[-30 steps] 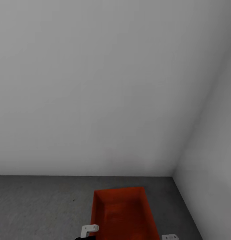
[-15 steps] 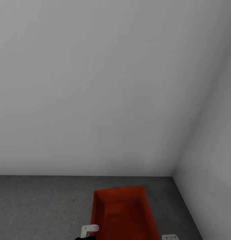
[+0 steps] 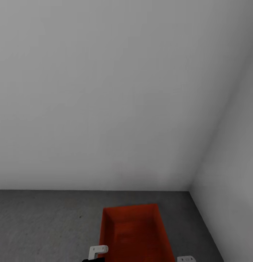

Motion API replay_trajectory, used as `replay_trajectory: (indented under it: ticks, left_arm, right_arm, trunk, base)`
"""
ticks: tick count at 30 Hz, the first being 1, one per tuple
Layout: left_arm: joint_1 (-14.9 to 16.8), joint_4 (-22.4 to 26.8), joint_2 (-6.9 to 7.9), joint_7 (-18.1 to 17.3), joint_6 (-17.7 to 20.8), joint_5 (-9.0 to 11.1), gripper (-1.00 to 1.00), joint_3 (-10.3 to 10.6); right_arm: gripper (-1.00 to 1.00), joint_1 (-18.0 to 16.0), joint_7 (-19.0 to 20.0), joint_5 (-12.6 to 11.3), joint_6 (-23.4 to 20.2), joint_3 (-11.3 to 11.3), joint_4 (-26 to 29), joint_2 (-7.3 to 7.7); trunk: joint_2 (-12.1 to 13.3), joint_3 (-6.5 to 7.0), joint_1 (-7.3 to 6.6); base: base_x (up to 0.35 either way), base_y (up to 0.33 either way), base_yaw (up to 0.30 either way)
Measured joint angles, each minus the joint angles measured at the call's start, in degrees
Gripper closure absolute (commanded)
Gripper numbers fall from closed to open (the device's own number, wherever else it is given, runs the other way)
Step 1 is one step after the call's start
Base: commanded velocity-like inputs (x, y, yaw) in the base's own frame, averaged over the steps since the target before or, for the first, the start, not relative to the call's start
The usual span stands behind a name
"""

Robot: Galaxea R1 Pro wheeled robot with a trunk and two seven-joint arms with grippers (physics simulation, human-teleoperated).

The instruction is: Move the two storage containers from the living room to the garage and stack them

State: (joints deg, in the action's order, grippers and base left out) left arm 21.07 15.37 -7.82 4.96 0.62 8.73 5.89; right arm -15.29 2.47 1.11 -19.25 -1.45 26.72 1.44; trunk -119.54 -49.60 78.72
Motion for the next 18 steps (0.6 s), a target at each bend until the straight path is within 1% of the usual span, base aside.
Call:
replay_trajectory:
  ticks: [18]
  left_arm:
    - [0.0,0.0,0.00,0.0,-0.1,0.0,1.00,0.0]
  right_arm:
    - [1.00,0.0,0.0,0.0,0.0,0.0,0.0,0.00]
  trunk:
    - [-7.2,-3.23,3.95]
  base:
    - [0.000,0.000,0.000]
